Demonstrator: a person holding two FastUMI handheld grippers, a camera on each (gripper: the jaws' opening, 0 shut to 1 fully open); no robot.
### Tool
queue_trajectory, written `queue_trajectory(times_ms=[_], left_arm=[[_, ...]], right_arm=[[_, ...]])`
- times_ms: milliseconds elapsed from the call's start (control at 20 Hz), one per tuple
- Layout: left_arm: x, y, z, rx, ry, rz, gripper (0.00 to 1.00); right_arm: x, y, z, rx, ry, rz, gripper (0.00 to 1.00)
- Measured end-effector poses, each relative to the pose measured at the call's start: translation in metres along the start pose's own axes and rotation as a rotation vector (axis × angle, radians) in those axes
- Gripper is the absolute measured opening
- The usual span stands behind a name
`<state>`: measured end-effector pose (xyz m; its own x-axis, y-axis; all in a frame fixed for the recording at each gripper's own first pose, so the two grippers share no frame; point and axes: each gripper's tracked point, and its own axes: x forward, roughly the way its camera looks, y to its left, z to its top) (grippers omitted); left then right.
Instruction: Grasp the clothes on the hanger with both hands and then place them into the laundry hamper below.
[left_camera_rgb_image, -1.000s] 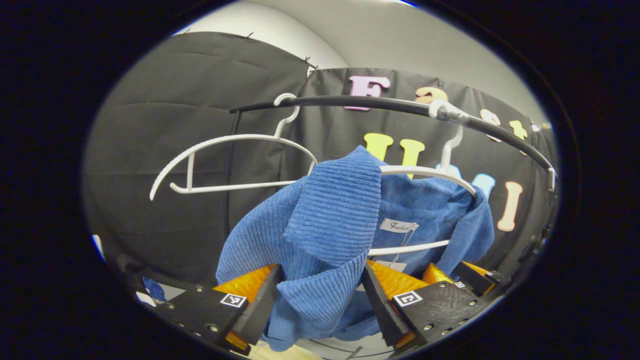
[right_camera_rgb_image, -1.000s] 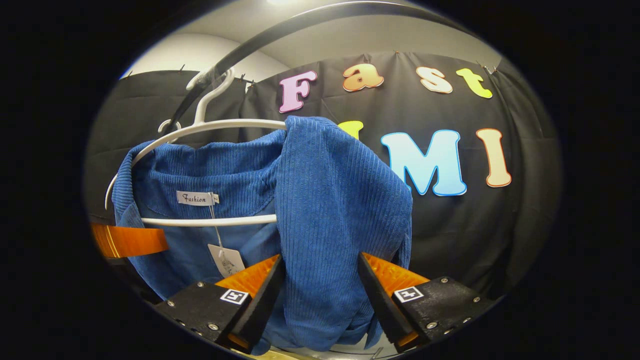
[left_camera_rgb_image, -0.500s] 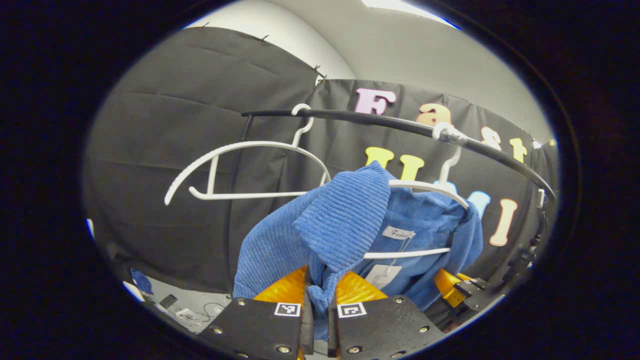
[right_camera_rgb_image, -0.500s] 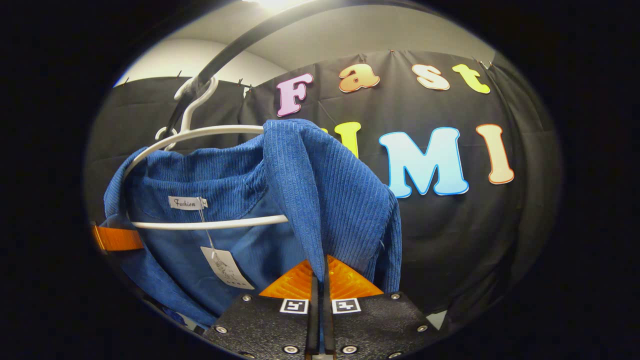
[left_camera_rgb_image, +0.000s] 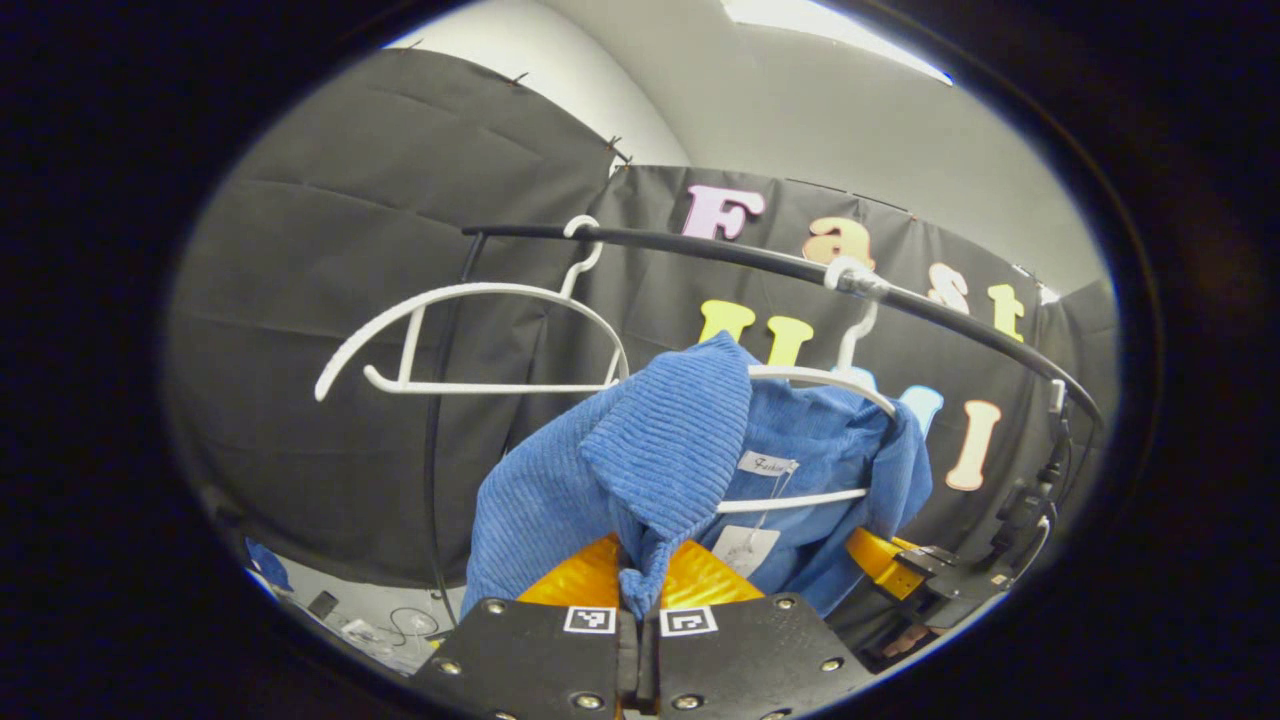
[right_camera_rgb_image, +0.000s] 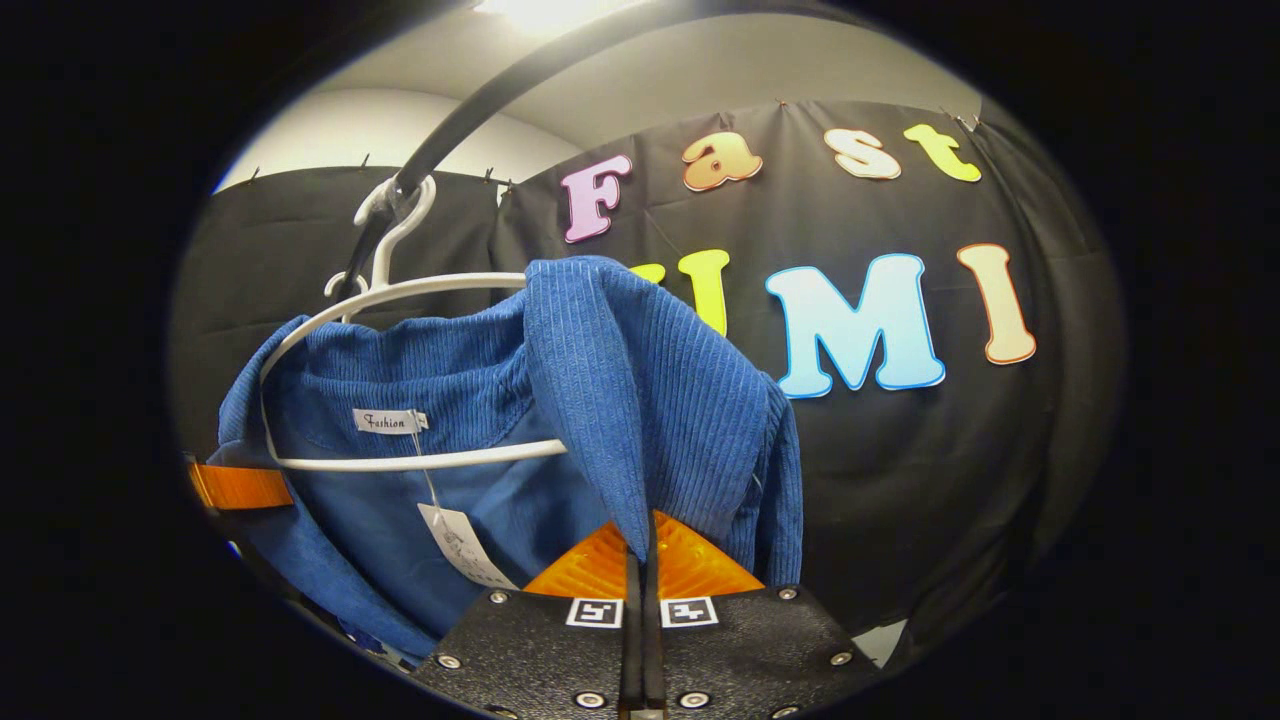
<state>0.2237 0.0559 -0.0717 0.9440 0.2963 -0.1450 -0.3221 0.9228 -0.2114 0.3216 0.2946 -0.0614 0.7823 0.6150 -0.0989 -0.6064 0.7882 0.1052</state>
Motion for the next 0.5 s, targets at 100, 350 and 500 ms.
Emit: queue_trajectory(times_ms=[100, 350, 500], left_arm=[[-0.006, 0.001, 0.004, -0.007, -0.008, -0.006, 0.00], [-0.021, 0.002, 0.029, 0.021, -0.059, -0.003, 0.00], [-0.031, 0.008, 0.049, 0.042, -0.098, 0.009, 0.00]], right_arm=[[-0.002, -0.002, 0.002, 0.001, -0.007, -0.005, 0.00], [-0.008, -0.020, 0.016, 0.034, -0.039, -0.050, 0.00], [-0.008, -0.029, 0.022, 0.067, -0.056, -0.071, 0.00]])
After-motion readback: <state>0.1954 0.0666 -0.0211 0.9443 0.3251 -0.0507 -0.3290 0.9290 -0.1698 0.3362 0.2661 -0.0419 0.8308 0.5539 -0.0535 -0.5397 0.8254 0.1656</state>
